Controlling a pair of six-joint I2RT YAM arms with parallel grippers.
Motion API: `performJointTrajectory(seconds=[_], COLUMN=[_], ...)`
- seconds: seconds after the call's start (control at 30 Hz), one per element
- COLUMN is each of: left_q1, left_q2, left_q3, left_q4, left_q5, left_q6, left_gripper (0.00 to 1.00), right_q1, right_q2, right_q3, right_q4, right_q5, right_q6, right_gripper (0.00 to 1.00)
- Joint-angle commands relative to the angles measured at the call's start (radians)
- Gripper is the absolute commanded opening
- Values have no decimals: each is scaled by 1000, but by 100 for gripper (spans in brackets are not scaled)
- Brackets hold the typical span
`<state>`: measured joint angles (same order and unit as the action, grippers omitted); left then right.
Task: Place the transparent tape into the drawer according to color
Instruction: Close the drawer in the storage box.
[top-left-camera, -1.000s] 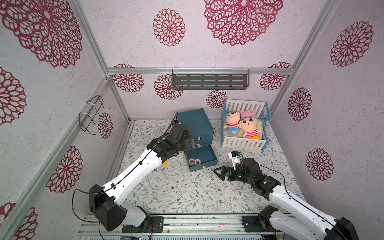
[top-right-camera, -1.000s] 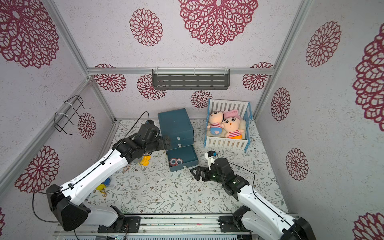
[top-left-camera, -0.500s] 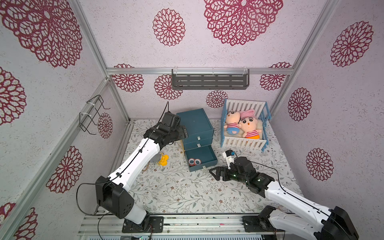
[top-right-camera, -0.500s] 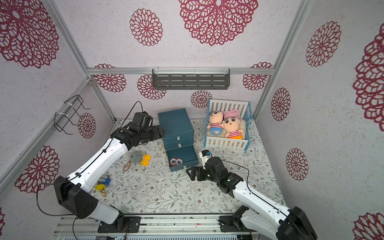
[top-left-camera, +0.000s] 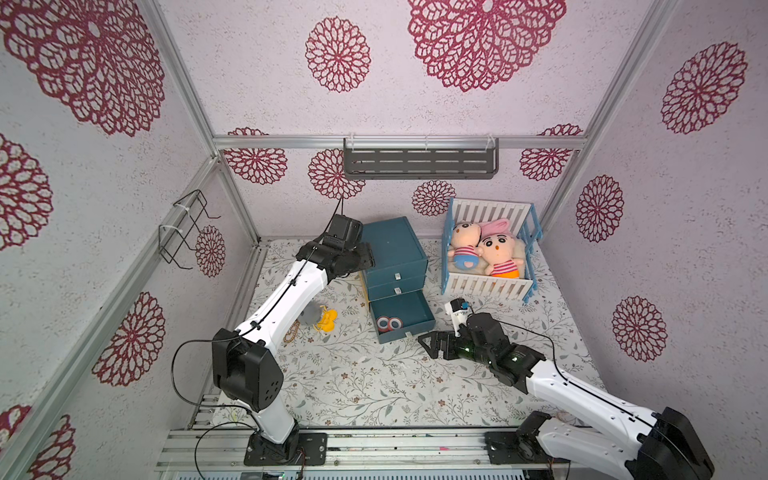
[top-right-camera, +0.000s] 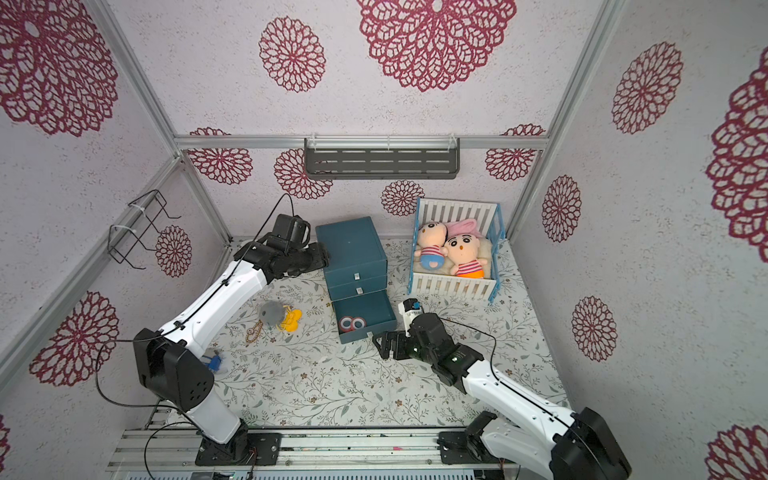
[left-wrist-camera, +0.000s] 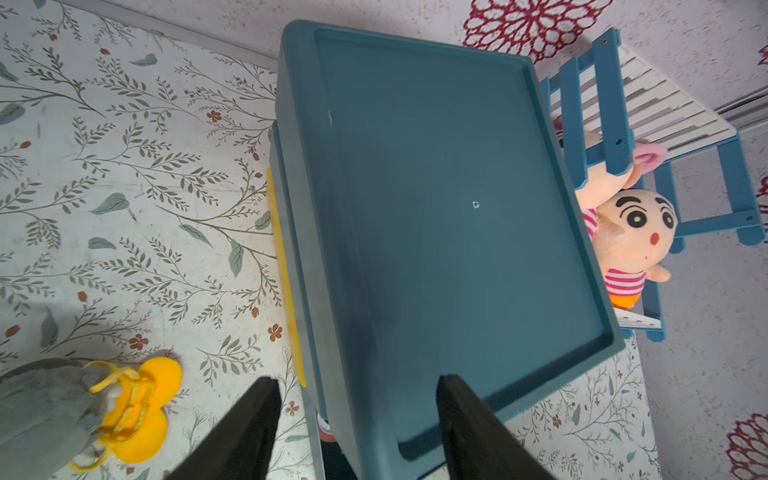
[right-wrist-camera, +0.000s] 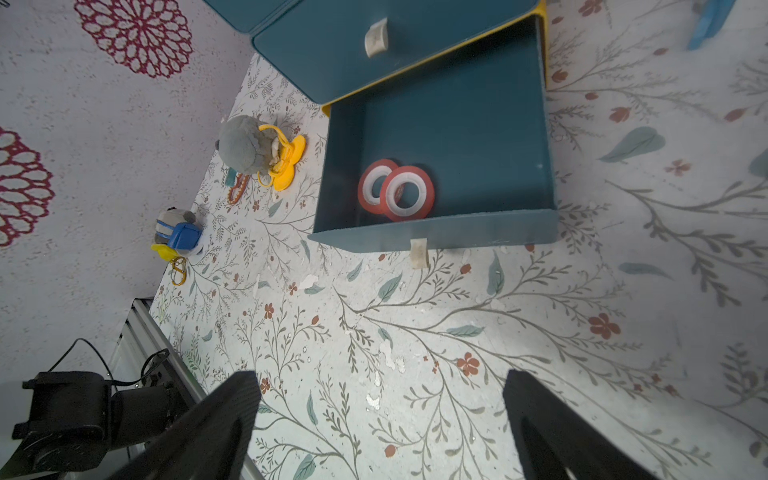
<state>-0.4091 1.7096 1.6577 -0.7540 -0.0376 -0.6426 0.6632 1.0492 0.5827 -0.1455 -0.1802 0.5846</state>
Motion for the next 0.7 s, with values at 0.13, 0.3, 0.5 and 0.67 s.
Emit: performJointTrajectory(seconds=[0.13,0.3,0.5,0.67], left_q1=[9,10,9,10], left_q2=[27,42,55,59], left_q3=[14,4,-1,-9], left_q4=[18,22,22,18], left_q5=[38,39,45,48], left_q6=[0,-6,-12,-14], left_gripper=[63,57,51,45], right_q1=[13,22,32,52], right_q2=[46,66,76,97], right_q3=[19,23,10,0], right_q4=[92,103,145,180], right_q5=[14,28,54,82], right_q6=[-30,-45,-52,-58], right_gripper=[99,99,99,96])
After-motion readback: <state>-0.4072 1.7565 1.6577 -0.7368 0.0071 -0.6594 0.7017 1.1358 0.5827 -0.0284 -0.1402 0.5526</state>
